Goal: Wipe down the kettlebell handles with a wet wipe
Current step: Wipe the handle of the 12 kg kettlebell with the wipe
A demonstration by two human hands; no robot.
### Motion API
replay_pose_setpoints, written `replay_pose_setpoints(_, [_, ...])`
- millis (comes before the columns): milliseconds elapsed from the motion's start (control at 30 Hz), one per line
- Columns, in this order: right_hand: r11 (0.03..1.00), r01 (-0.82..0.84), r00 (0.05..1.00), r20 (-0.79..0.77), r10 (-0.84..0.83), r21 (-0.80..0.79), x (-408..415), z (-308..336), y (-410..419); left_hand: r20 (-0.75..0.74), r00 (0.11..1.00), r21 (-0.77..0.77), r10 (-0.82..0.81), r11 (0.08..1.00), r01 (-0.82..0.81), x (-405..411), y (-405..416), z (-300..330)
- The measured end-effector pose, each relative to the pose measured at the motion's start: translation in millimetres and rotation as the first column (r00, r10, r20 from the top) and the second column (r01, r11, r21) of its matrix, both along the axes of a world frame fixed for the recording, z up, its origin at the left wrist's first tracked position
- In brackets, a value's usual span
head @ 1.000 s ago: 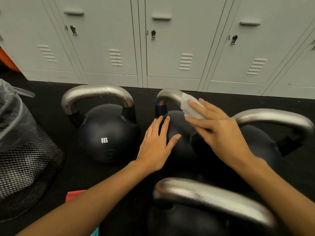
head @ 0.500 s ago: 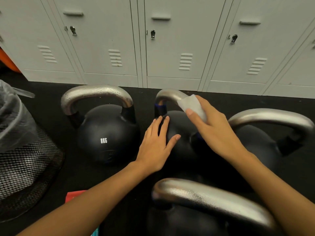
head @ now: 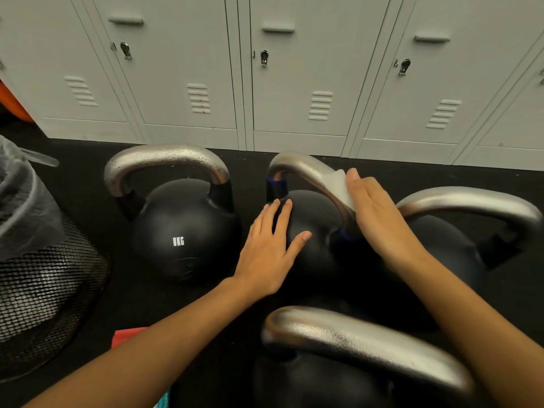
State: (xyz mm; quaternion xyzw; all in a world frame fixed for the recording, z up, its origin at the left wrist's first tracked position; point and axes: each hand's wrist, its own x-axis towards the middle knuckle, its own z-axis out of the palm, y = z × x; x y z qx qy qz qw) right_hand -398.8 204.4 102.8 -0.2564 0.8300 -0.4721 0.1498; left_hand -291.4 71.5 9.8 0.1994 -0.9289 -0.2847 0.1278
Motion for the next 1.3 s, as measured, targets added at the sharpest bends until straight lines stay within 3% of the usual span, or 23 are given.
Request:
replay_pose_setpoints(167, [0.975,0.050,0.998,0.038,-0.043,-0.218,5,-23,16,0.003,1.000,0.013,-0.011,1.000,0.011,1,-1,-1])
replay_pose_setpoints(367, [0.981,0.108,0.932,0.361,-0.044,-0.160,-13,-19,4,-0.011,1.000,0.009,-0.011,1.000,0.011,1,-1,-1])
replay_pose_setpoints(500, [0.984,0.085,0.924,0.383,-0.019,-0.156,-19,-17,-7,-0.011,1.000,0.007,-0.010,1.000,0.010,1,-1,-2])
replay_pose_setpoints(633, [0.945,0.177,0.863,0.504,-0.014,-0.276,-7,-48,13,-0.003,1.000,0.008,-0.004,1.000,0.004,0,-1,-2])
replay_pose_setpoints(933, [0.923,0.042,0.897,0.422,0.133,-0.382,-20,-37,1,-0.010,1.000,0.008,-0.008,1.000,0.008,1,-1,-1])
replay_pose_setpoints(1300, [0.916,0.091,0.895,0.436,0.097,-0.390,0,-64,22,0.013,1.000,0.024,-0.028,0.999,0.028,3,-2,3])
